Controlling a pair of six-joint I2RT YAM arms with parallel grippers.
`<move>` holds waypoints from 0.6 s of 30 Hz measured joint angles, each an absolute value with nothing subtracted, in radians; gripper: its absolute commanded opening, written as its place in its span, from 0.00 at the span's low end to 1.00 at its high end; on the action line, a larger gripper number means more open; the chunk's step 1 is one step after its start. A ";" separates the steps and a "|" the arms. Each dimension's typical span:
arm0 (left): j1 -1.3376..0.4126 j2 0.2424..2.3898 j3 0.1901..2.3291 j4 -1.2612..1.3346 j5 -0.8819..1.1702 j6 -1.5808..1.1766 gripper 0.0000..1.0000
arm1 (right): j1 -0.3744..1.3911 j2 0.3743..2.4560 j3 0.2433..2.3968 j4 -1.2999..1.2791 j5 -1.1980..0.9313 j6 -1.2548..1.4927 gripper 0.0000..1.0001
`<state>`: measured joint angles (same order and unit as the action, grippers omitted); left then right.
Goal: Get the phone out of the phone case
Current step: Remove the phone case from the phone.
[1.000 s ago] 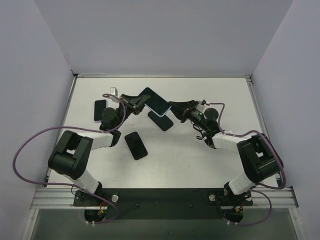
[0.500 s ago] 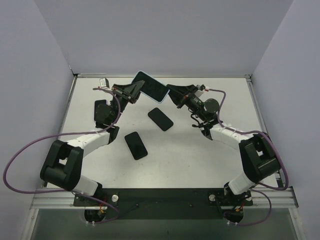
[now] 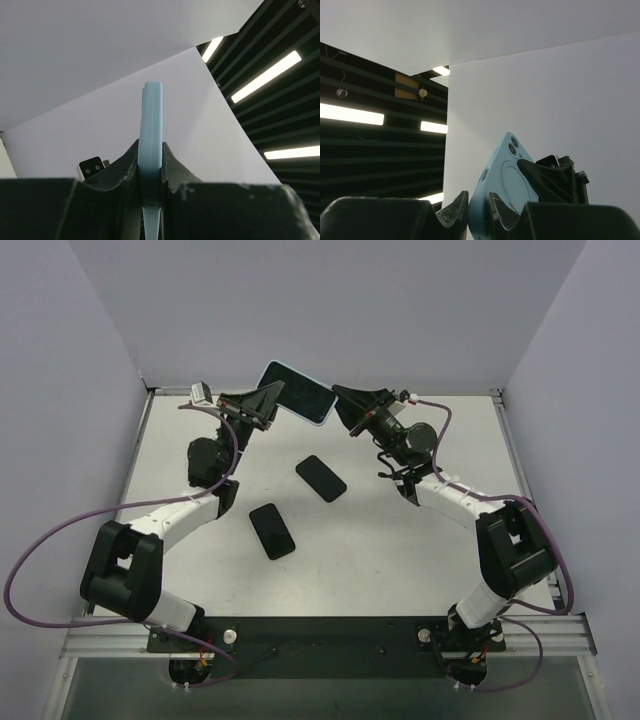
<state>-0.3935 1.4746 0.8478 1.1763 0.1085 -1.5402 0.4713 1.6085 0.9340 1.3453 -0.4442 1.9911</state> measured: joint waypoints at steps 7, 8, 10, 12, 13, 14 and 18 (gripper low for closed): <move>-0.395 1.475 0.934 1.156 0.065 -1.540 0.00 | 0.474 1.671 1.067 1.378 -0.433 2.001 0.00; -0.395 1.475 0.948 1.149 0.059 -1.540 0.00 | 0.474 1.682 1.087 1.384 -0.430 2.003 0.00; -0.396 1.475 0.975 1.137 0.054 -1.541 0.00 | 0.475 1.702 1.119 1.397 -0.422 2.014 0.00; -0.397 1.475 0.997 1.129 0.052 -1.541 0.00 | 0.479 1.715 1.134 1.417 -0.410 2.023 0.00; -0.398 1.475 1.004 1.123 0.052 -1.541 0.00 | 0.481 1.718 1.137 1.427 -0.401 2.027 0.00; -0.399 1.475 1.012 1.122 0.052 -1.548 0.00 | 0.483 1.722 1.138 1.431 -0.395 2.030 0.00; -0.401 1.478 1.046 1.090 0.051 -1.550 0.00 | 0.486 1.752 1.153 1.467 -0.369 2.046 0.00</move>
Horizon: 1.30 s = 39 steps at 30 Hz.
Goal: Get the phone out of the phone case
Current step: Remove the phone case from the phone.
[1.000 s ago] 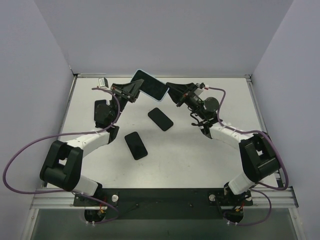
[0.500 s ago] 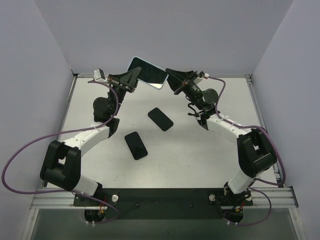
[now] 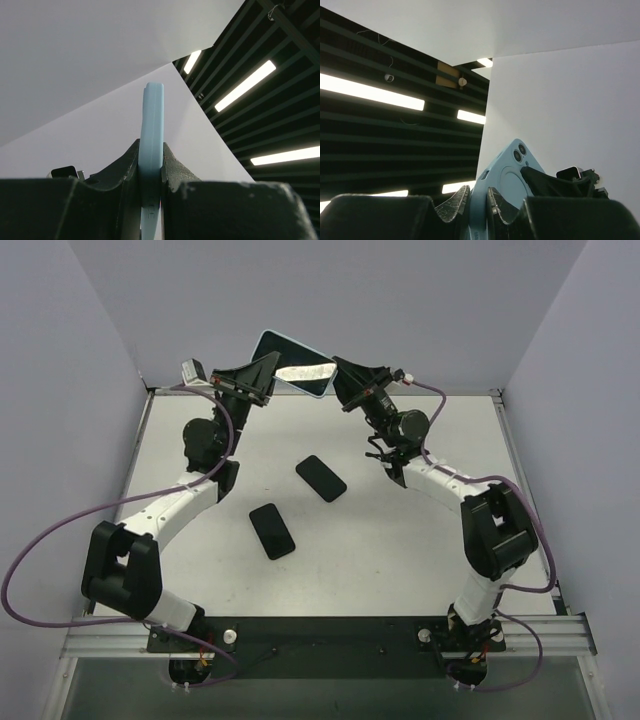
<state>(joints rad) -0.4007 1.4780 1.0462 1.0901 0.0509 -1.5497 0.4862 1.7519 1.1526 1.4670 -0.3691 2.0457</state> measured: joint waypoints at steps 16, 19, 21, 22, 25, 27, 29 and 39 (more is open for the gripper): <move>-0.412 1.520 1.014 1.006 0.088 -1.551 0.00 | 0.432 1.678 0.939 1.412 -0.447 1.966 0.06; -0.411 1.523 1.011 0.994 0.104 -1.559 0.00 | 0.421 1.605 0.929 1.273 -0.466 1.839 0.11; -0.411 1.527 1.011 0.997 0.121 -1.570 0.00 | 0.415 1.561 0.929 1.200 -0.483 1.754 0.11; -0.411 1.531 1.012 0.999 0.133 -1.579 0.00 | 0.413 1.542 0.931 1.165 -0.489 1.716 0.12; -0.405 1.557 1.012 1.013 0.165 -1.619 0.00 | 0.402 1.504 0.938 1.074 -0.516 1.616 0.12; -0.402 1.582 1.012 1.022 0.182 -1.647 0.00 | 0.393 1.491 0.939 1.027 -0.543 1.562 0.13; -0.400 1.609 1.012 1.034 0.199 -1.672 0.00 | 0.385 1.491 0.940 0.998 -0.579 1.523 0.14; -0.389 1.689 1.038 1.056 0.349 -1.726 0.00 | 0.381 1.523 1.008 0.810 -0.817 1.352 0.17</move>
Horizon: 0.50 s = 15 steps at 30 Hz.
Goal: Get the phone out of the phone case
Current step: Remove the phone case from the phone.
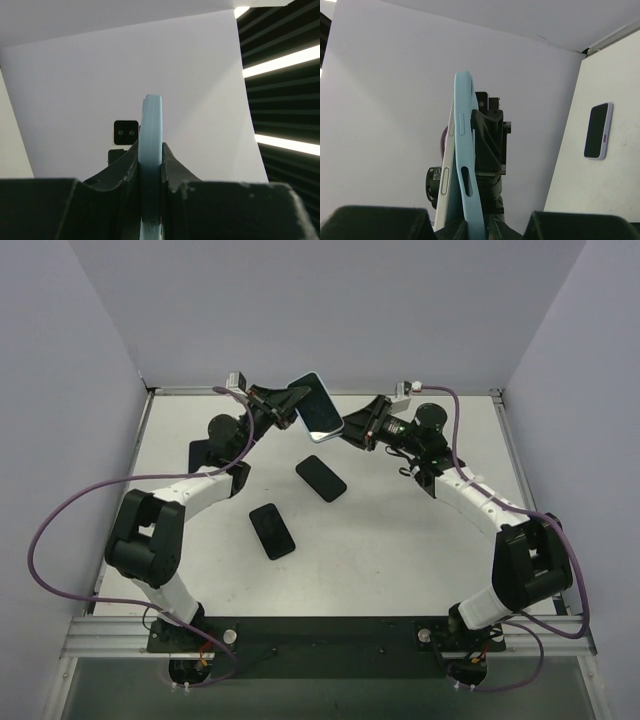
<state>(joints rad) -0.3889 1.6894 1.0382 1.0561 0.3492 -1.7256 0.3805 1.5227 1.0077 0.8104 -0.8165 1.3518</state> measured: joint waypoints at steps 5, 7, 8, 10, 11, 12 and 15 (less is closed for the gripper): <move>-0.389 1.691 1.041 1.058 0.379 -1.737 0.00 | 0.380 1.532 1.039 0.773 -0.882 1.322 0.14; -0.389 1.691 1.041 1.057 0.385 -1.736 0.00 | 0.378 1.539 1.042 0.776 -0.899 1.323 0.01; -0.389 1.691 1.041 1.056 0.390 -1.732 0.00 | 0.377 1.541 1.042 0.781 -0.907 1.325 0.00; -0.389 1.691 1.040 1.050 0.397 -1.722 0.00 | 0.369 1.547 1.042 0.793 -0.929 1.336 0.00; -0.389 1.691 1.040 1.045 0.400 -1.714 0.00 | 0.365 1.551 1.040 0.797 -0.938 1.338 0.00; -0.389 1.691 1.040 1.035 0.404 -1.705 0.00 | 0.361 1.552 1.037 0.796 -0.943 1.336 0.00; -0.391 1.691 1.031 1.000 0.426 -1.677 0.13 | 0.355 1.531 1.021 0.706 -0.940 1.290 0.00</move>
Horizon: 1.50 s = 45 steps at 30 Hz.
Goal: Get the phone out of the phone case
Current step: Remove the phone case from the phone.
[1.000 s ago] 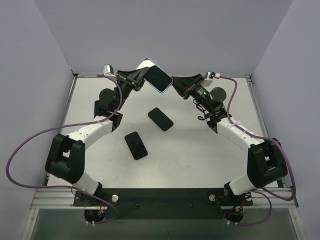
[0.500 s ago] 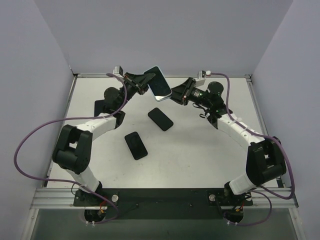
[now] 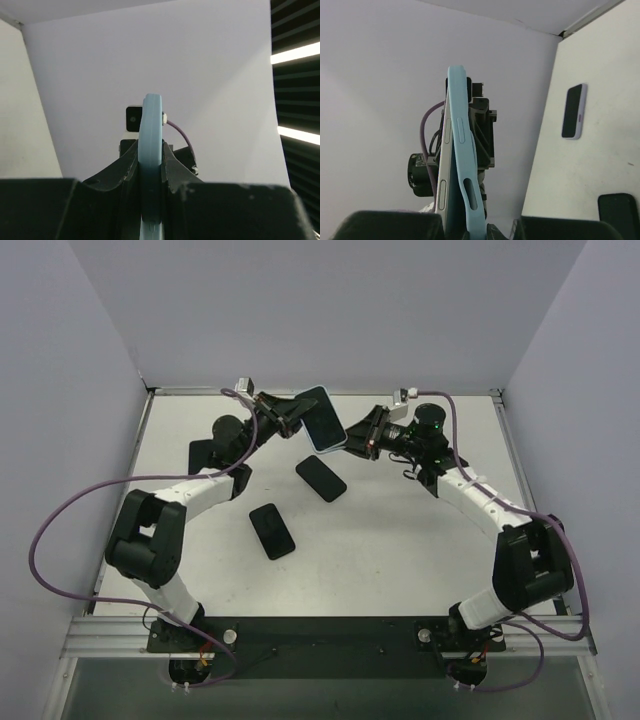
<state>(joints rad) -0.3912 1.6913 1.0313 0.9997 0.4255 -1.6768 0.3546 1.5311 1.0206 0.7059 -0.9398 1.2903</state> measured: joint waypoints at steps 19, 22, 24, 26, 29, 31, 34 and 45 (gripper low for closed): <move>-0.515 1.673 0.976 0.690 0.724 -1.378 0.81 | 0.266 1.165 0.923 -0.216 -0.358 0.770 0.00; -0.520 1.662 0.977 0.627 0.721 -1.314 0.82 | 0.295 1.165 0.923 -0.304 -0.240 0.703 0.00; -0.533 1.661 0.982 0.537 0.695 -1.248 0.82 | 0.344 1.167 0.923 -0.357 -0.143 0.657 0.00; -0.556 1.663 0.989 0.435 0.656 -1.189 0.84 | 0.414 1.176 0.923 -0.397 -0.048 0.614 0.00; -0.603 1.683 1.001 0.326 0.604 -1.113 0.94 | 0.487 1.209 0.923 -0.423 0.036 0.574 0.00; -0.629 1.708 1.000 0.320 0.588 -1.088 0.95 | 0.521 1.241 0.910 -0.418 0.073 0.555 0.00; -0.649 1.748 0.955 0.386 0.586 -1.100 0.95 | 0.552 1.285 0.873 -0.404 0.101 0.536 0.00; -0.661 1.933 0.869 0.574 0.631 -1.142 0.96 | 0.598 1.374 0.842 -0.326 0.103 0.503 0.00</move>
<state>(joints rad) -0.6605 1.9331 0.8692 0.5739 0.6312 -1.1416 0.5983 1.3739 0.8417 -0.3260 0.1032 0.5030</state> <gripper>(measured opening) 0.957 0.110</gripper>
